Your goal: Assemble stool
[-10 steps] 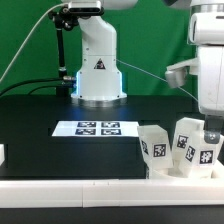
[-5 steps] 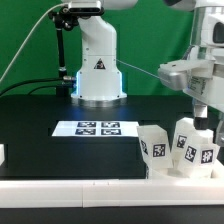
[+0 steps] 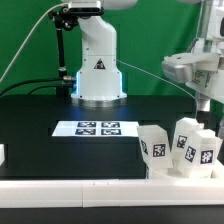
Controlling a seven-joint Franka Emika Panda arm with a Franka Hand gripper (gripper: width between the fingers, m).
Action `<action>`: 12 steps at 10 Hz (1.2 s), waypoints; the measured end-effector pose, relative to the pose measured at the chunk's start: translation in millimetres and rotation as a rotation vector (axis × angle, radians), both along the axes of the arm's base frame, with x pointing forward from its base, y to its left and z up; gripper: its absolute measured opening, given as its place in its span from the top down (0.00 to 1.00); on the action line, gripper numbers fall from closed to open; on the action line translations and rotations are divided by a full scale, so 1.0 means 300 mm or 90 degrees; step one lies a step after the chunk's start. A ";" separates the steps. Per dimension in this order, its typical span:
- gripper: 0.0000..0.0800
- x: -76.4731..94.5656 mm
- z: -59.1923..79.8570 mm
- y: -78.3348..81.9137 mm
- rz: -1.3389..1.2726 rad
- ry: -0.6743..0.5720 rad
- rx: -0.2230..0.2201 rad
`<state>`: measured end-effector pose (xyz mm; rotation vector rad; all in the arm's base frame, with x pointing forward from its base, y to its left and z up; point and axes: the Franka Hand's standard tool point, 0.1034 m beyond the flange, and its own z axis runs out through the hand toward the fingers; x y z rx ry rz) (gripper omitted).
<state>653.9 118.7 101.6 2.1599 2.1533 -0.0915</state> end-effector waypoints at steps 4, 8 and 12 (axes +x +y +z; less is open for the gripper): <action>0.19 -0.026 -0.066 -0.022 -0.013 0.023 -0.006; 0.22 -0.021 -0.081 -0.028 -0.044 0.023 -0.007; 0.58 -0.022 -0.083 -0.028 -0.216 0.004 -0.007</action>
Offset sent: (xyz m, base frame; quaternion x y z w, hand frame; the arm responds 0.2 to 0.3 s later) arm -0.0039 -0.0004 -0.0231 0.0069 0.0123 0.0031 0.9999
